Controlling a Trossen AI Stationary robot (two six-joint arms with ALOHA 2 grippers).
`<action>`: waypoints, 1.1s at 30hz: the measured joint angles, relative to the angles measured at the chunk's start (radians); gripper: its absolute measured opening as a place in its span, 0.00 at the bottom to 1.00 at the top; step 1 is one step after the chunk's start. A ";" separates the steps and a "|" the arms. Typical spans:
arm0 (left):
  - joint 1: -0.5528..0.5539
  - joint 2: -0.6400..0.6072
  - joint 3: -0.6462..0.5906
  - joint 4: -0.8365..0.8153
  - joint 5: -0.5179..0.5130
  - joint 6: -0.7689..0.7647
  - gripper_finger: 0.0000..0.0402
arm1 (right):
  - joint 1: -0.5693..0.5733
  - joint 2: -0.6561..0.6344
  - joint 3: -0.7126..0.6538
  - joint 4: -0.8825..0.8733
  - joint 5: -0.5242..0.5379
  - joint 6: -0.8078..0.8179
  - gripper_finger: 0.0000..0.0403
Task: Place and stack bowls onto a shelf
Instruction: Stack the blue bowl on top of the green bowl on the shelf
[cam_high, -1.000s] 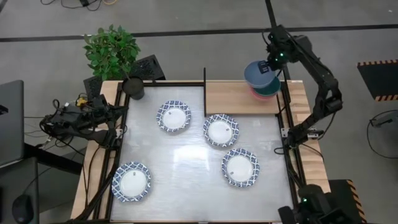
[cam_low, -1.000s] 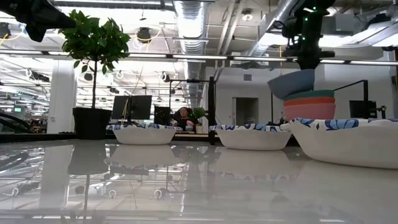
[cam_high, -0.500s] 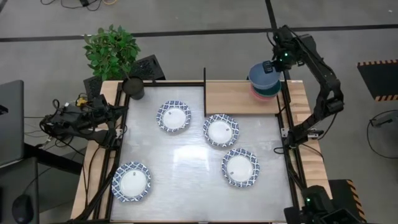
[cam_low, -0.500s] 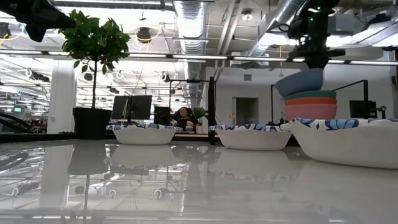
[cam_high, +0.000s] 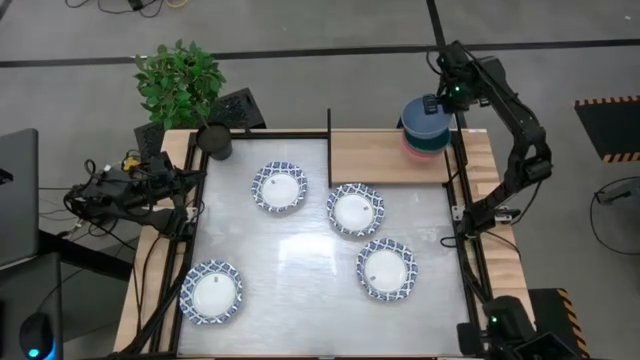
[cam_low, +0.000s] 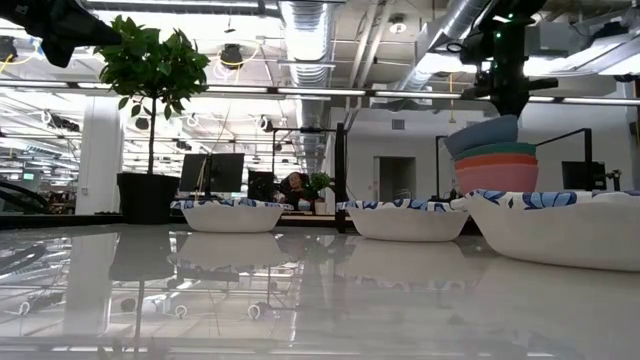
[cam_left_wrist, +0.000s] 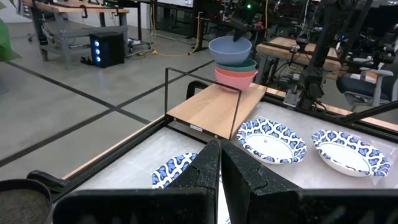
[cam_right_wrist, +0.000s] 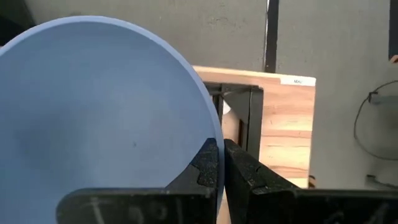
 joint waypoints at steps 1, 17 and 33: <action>0.000 0.000 0.000 0.000 0.000 0.000 0.00 | 0.000 0.000 0.003 0.004 0.000 0.017 0.07; 0.000 0.000 0.000 0.000 0.000 0.001 0.00 | 0.014 0.000 0.027 0.108 0.004 0.158 0.07; 0.000 0.000 0.000 0.000 0.000 0.002 0.00 | 0.293 0.000 -0.006 0.048 0.031 0.406 0.07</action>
